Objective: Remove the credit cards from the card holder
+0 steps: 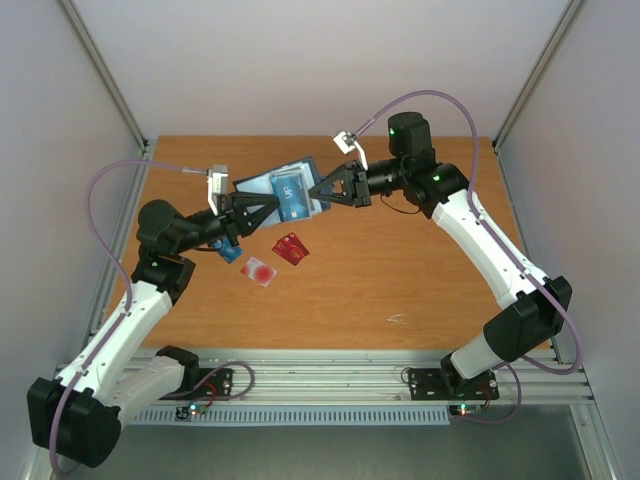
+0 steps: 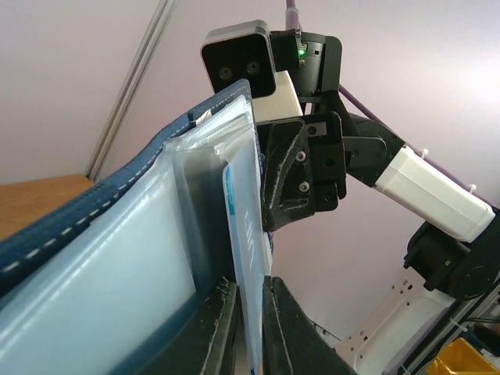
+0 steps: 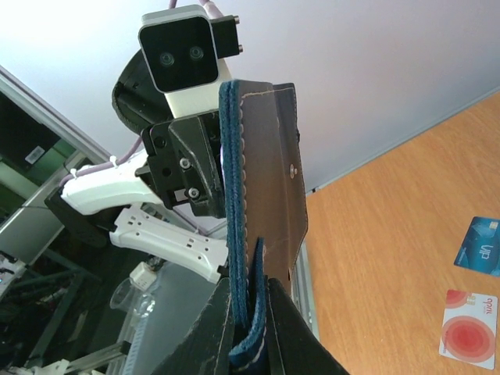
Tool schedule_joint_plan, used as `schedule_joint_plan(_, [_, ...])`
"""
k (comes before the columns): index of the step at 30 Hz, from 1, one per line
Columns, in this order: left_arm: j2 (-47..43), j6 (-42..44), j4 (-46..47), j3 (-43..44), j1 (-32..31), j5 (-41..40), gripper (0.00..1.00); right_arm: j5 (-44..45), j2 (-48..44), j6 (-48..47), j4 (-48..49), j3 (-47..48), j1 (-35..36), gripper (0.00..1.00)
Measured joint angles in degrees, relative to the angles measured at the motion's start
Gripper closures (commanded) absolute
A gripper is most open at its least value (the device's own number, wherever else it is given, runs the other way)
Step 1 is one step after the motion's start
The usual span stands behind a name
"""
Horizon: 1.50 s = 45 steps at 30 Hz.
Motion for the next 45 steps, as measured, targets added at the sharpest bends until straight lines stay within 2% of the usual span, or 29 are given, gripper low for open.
schedule_joint_plan(4, [0.0, 0.11, -0.02, 0.0, 0.15, 0.0, 0.99, -0.33, 0.0, 0.0, -0.26, 0.0, 0.0, 0.99])
schedule_joint_plan(15, [0.0, -0.22, -0.07, 0.0, 0.26, -0.33, 1.0, -0.52, 0.0, -0.28, -0.46, 0.22, -0.28, 0.99])
schedule_joint_plan(27, [-0.39, -1.86, -1.09, -0.39, 2.49, -2.51, 1.0, 0.7, -1.62, -1.22, -2.47, 0.17, -4.37, 0.99])
schedule_joint_plan(35, [-2.51, -6.29, -6.25, -4.37, 9.27, -10.05, 1.0, 4.98, -3.91, -0.39, -3.06, -2.38, -11.28, 0.99])
schedule_joint_plan(45, [0.72, -12.76, -14.84, -10.14, 19.15, -20.63, 1.0, 6.03, -3.85, 0.87, -2.54, -4.07, -11.52, 0.99])
